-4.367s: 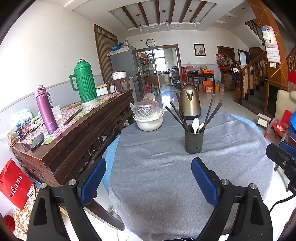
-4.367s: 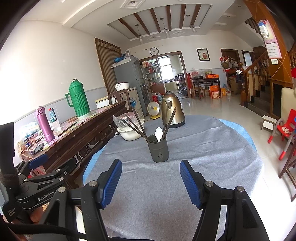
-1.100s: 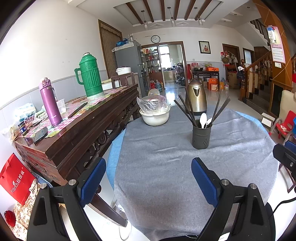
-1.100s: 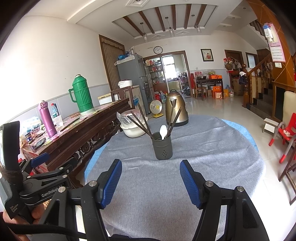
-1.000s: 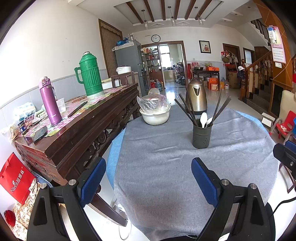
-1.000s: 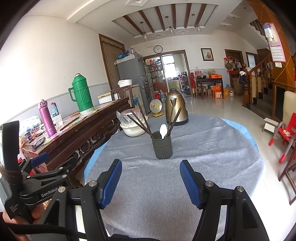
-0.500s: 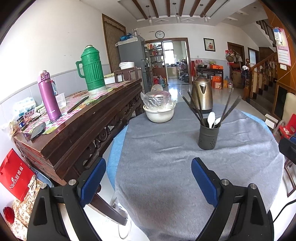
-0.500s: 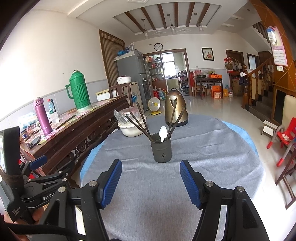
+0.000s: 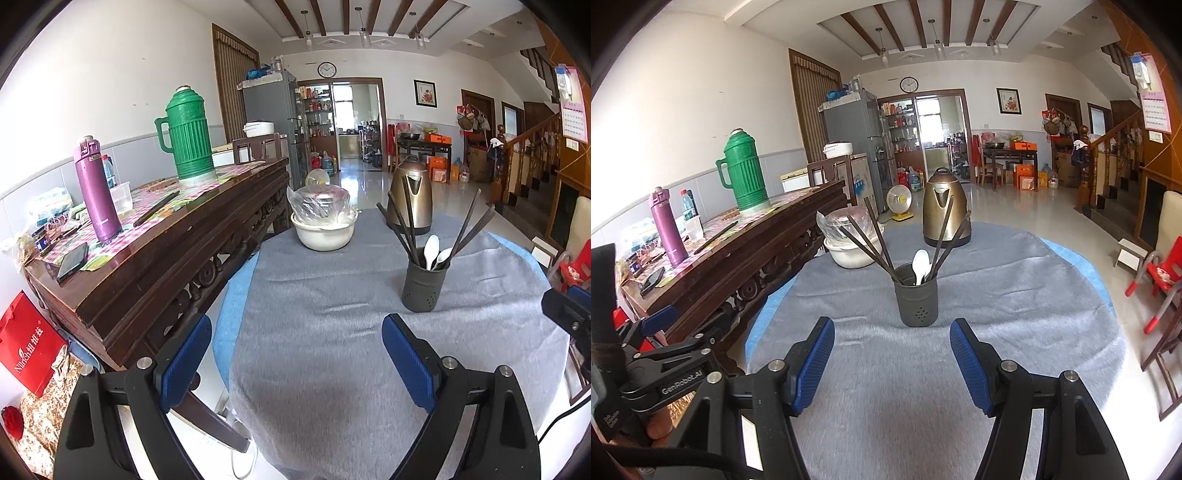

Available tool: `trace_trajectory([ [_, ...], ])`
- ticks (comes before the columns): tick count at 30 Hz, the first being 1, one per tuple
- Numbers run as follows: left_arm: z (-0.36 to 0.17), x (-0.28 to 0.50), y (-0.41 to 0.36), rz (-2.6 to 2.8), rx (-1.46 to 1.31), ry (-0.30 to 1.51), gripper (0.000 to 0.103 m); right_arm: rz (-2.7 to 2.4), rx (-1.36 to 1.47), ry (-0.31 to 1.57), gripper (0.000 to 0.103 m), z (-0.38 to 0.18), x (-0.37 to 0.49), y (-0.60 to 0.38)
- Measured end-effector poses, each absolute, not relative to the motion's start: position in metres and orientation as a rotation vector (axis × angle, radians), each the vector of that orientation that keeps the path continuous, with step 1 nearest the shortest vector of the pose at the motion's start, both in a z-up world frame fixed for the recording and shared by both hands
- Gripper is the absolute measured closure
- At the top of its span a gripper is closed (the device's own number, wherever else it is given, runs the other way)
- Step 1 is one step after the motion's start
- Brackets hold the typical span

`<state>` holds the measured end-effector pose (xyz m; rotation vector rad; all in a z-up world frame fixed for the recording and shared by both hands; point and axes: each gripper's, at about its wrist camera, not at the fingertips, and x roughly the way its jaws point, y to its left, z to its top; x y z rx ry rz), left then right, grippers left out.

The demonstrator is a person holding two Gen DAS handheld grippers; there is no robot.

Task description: Organize utensils

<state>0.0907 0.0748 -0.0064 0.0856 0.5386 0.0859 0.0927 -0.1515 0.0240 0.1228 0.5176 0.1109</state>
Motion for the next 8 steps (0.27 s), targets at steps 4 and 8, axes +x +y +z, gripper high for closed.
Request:
trace_trajectory([
  [4, -0.005, 0.099, 0.073, 0.079, 0.082, 0.538, 0.009, 0.112, 0.126, 0.529, 0.035, 0.020, 0.105, -0.153],
  [8, -0.012, 0.116, 0.064, 0.059, 0.080, 0.556, 0.009, 0.108, 0.140, 0.551, 0.035, 0.011, 0.122, -0.160],
])
